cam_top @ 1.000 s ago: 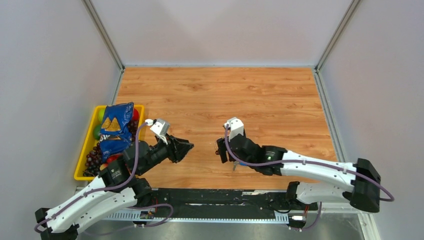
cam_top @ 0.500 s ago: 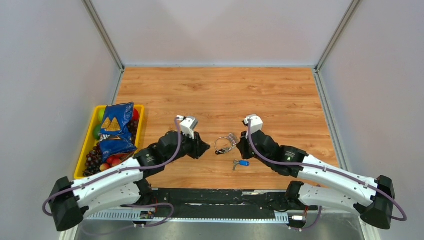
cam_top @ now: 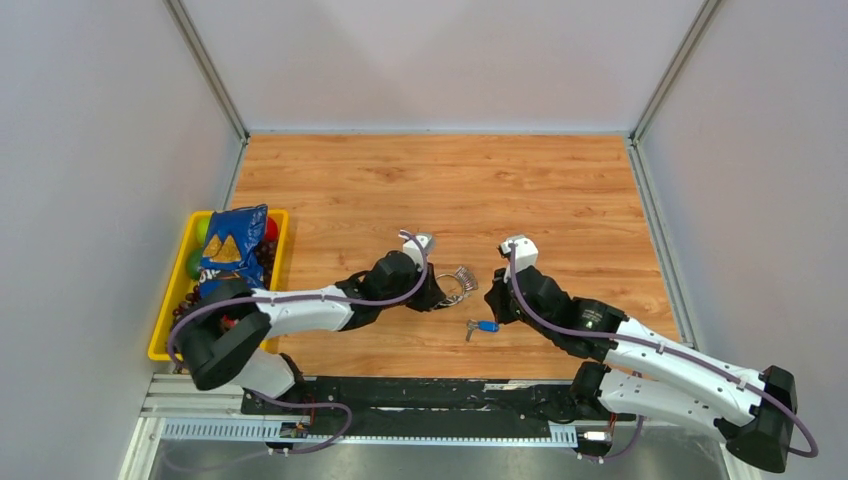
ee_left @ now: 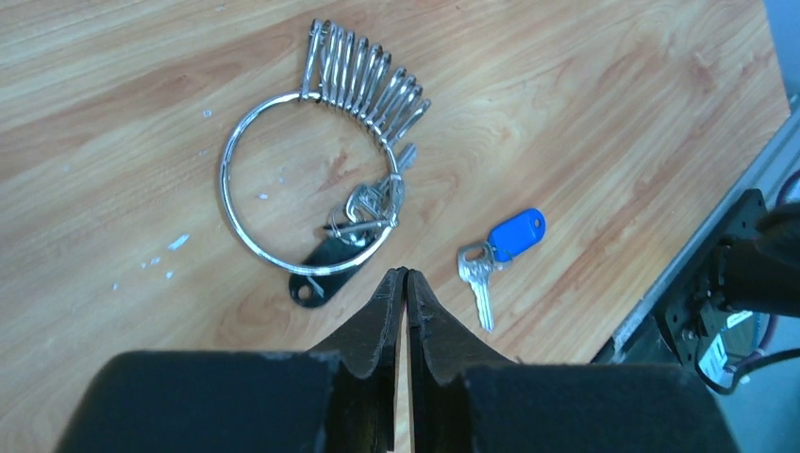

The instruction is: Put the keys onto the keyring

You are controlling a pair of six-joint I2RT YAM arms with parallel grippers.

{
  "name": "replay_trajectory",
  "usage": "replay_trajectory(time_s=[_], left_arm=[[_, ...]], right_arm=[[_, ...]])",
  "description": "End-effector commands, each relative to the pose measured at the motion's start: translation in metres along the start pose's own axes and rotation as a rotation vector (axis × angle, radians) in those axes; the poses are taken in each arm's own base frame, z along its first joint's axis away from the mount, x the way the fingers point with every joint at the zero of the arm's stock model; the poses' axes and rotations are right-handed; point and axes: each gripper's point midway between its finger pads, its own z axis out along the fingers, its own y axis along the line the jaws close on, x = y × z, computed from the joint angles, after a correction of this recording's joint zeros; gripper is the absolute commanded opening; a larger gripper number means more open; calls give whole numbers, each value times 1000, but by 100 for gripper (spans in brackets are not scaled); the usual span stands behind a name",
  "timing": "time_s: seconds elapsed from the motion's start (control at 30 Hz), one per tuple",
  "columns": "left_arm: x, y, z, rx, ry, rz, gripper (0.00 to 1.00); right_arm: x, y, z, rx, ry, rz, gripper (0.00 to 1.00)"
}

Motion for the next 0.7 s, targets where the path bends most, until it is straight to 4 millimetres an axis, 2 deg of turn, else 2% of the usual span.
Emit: replay_trajectory(time_s=[0.0,0.1,0.33,0.5,0.57,0.67], left_arm=[[-29,-18,22,78,-61,-25,9],[-25,0,35,43,-38,-52,9],[-24,38,49,-56,-13,-82,8],[-21,52,56,-107,23,-82,8],[-18,62,57,-151,49,-72,8],[-23,75,62,-215,56,-49,8]], right_arm=[[1,2,-3,-25,-1,29,0],[1,5,-5,-45,-3,41,0],[6,5,-5,-62,-3,56,0],[5,3,-4,-47,-12,56,0],[4,0,-1,-20,-14,53,0],[7,-6,8,28,0,62,1]])
